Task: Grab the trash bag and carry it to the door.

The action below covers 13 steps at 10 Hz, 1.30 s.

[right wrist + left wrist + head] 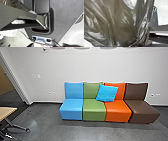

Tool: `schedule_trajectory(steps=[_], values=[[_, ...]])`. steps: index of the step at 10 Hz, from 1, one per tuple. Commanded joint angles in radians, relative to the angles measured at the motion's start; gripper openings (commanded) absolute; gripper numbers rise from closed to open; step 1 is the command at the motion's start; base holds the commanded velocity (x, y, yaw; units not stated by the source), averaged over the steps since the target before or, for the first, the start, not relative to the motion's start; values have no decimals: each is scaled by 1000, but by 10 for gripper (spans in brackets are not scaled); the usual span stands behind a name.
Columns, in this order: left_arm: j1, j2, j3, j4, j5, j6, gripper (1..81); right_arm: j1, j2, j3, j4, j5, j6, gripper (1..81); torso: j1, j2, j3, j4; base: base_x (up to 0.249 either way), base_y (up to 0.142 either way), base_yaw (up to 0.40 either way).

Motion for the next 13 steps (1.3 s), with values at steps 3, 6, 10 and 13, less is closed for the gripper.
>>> schedule_trajectory(steps=[3, 6, 10, 13], values=[[-35, -2, 3, 13, 77, 7, 10, 30, -2, 6, -5, -76, -3, 811, -101, 158, 129, 0, 0, 0, 0], [-35, -2, 3, 13, 77, 8, 10, 30, 1, 3, -5, -76, -3, 811, -169, 261, 233, 0, 0, 0, 0], [-35, -1, 3, 11, 77, 7, 10, 31, 1, 0, -5, -76, -3, 811, -198, 395, 272, 0, 0, 0, 0], [-36, 4, 3, 11, 75, 7, 10, 30, 2, 0, -4, -76, -3, 811, -185, 331, 300, 0, 0, 0, 0]])
